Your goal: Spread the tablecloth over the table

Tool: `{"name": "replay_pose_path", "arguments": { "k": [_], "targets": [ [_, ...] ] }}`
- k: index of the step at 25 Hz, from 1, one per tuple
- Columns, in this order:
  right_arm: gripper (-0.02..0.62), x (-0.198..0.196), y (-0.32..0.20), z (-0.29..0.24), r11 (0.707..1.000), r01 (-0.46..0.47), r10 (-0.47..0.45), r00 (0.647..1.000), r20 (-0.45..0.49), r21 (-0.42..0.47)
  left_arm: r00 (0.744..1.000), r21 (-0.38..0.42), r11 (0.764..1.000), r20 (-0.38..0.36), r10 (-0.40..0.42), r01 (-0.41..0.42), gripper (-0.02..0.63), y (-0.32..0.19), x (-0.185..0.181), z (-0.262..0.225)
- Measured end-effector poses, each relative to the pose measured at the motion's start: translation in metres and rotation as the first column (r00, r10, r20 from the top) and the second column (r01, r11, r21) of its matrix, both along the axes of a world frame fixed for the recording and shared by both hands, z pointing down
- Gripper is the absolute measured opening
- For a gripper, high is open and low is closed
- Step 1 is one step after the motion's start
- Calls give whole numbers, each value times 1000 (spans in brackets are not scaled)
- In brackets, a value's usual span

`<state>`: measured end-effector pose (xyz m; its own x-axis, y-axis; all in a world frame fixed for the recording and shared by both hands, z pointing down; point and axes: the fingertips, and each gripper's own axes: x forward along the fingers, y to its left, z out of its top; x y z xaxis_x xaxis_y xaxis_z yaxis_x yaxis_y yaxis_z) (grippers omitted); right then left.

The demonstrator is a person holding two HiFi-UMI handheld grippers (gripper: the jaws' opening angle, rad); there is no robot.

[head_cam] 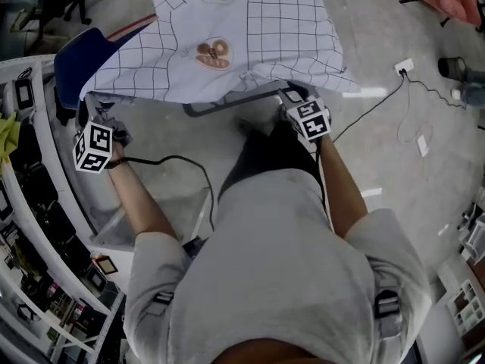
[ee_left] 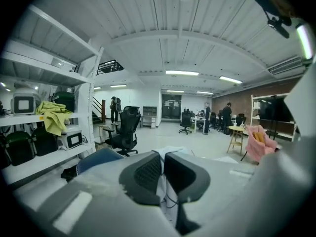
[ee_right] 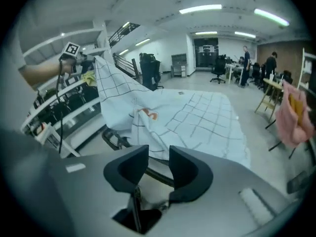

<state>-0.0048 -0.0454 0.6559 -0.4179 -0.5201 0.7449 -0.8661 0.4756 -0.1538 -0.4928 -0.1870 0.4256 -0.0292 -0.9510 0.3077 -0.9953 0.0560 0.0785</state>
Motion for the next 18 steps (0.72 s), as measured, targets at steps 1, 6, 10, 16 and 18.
{"name": "replay_pose_path", "arguments": {
  "k": [1, 6, 10, 16, 18],
  "targets": [
    [135, 21, 0, -2, 1000, -13, 15, 998, -62, 27, 1000, -6, 1000, -2, 4, -4, 26, 0, 6, 8],
    [167, 54, -9, 24, 991, 132, -117, 945, -307, 30, 998, -26, 998, 29, 54, -53, 26, 0, 37, 33],
    [154, 40, -10, 61, 962, 266, -263, 866, -424, -53, 995, -48, 994, 26, 97, -96, 26, 2, 60, 42],
    [8, 58, -21, 37, 997, 70, -64, 947, -314, 9, 987, -63, 985, 25, 160, -158, 26, 4, 72, 51],
    [8, 65, -27, 16, 998, -17, 28, 973, -229, 54, 984, -63, 982, 13, 178, -177, 26, 6, 78, 56]
  ]
}}
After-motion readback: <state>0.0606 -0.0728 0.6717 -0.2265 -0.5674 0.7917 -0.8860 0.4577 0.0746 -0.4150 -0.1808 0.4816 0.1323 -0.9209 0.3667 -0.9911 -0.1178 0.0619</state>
